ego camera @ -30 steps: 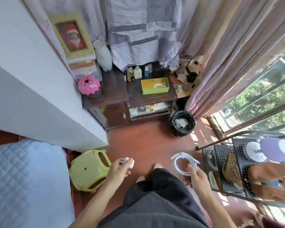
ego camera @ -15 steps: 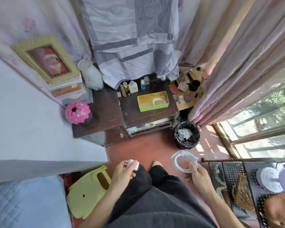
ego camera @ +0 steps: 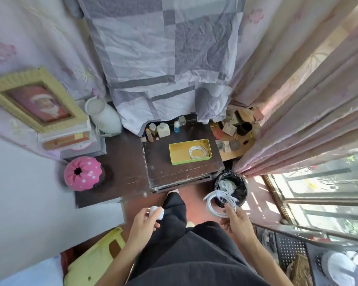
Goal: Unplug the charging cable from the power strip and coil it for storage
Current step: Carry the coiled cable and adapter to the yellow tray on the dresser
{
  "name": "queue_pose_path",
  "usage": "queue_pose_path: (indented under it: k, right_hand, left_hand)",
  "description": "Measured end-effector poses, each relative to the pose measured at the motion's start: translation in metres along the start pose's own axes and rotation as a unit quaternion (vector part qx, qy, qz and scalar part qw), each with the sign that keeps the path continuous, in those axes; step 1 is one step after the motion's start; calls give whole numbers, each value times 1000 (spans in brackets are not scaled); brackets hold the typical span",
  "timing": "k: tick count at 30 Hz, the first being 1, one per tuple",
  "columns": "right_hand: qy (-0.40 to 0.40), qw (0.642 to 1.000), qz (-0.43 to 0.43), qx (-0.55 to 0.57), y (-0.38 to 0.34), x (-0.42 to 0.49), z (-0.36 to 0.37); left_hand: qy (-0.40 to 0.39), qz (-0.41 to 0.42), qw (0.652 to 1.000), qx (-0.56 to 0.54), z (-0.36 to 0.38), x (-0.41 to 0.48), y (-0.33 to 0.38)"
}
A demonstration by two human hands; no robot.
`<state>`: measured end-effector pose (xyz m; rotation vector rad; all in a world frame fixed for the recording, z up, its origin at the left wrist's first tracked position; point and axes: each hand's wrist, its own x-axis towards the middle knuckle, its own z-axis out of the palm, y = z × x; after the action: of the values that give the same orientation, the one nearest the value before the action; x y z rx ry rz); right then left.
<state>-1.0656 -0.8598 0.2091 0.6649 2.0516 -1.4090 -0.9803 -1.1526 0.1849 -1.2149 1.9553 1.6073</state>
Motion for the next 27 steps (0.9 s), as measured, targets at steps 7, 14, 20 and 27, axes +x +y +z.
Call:
queue_pose_path:
  k: [7,14,20,27]
  right_hand:
    - [26,998,7,-54,-46,42,16]
    - [13,998,20,-66,-68,75,23]
    - [3,997,35,-64,-73,126,31]
    - [13,992,6,-125,-84,245,56]
  left_hand:
    - [-21,-6,1000,20,-1,59,66]
    - [-50,-26,998,14,19,87,111]
    - [-27,-63,998,4,50,119,119]
    - [10,-88,995,-46,83,181,111]
